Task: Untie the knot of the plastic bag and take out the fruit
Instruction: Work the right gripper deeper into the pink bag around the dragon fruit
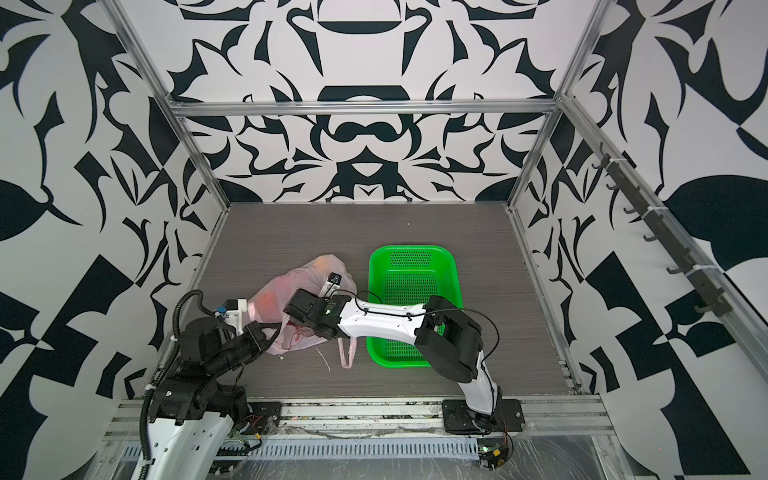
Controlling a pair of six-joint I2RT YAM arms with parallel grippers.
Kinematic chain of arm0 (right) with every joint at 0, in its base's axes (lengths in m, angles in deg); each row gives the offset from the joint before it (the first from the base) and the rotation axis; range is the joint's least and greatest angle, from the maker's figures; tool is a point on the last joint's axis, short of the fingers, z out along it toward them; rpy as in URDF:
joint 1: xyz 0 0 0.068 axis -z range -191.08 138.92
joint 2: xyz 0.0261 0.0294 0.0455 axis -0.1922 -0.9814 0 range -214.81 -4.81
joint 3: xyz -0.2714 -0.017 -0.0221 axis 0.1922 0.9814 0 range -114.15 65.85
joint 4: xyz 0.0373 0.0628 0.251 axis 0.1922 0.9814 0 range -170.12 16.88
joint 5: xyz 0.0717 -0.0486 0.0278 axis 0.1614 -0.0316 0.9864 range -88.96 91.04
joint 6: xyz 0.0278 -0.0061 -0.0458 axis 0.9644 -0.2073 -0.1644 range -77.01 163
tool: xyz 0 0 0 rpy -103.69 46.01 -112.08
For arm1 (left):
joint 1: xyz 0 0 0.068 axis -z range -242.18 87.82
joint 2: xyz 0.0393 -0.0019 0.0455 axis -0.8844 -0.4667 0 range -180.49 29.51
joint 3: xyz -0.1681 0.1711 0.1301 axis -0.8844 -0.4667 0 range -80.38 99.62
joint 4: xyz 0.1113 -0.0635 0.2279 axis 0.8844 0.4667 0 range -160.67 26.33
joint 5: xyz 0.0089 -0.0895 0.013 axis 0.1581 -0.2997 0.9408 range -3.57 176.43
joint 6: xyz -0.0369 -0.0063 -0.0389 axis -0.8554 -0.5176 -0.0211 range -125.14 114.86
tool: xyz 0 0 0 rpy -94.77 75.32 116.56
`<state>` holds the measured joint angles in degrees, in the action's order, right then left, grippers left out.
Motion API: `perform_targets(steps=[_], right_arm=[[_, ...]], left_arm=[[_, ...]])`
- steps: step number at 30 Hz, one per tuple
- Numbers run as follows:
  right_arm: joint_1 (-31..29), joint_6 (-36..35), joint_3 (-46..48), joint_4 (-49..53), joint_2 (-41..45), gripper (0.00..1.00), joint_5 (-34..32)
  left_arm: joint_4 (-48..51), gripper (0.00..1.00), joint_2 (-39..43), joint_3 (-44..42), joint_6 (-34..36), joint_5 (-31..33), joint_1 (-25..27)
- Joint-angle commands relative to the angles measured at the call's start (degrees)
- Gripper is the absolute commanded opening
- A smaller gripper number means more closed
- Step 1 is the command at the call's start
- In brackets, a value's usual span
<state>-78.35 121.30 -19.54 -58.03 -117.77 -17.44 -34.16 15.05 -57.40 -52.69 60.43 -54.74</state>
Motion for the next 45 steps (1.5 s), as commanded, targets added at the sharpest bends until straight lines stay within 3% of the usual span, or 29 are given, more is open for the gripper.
perform_targets(steps=[1,12,26,45], right_arm=[[0.0,1.1,-1.9,-2.6,-0.4,0.94,0.1],[1.3,4.5,-2.3,-7.0,-3.7,0.95,0.5],[2.0,7.4,0.2,-13.0,-4.1,0.95,-3.7],[3.1,8.7,0.0,-13.3,-5.4,0.95,-4.7]], left_arm=[[2.0,0.0,1.2,-0.4,0.7,-1.8,-0.1],[2.5,0.0,2.7,-0.1,2.2,-4.1,0.0],[1.8,0.0,2.3,-1.6,2.4,-6.3,0.2],[1.2,0.0,2.9,-1.7,2.5,-7.1,0.4]])
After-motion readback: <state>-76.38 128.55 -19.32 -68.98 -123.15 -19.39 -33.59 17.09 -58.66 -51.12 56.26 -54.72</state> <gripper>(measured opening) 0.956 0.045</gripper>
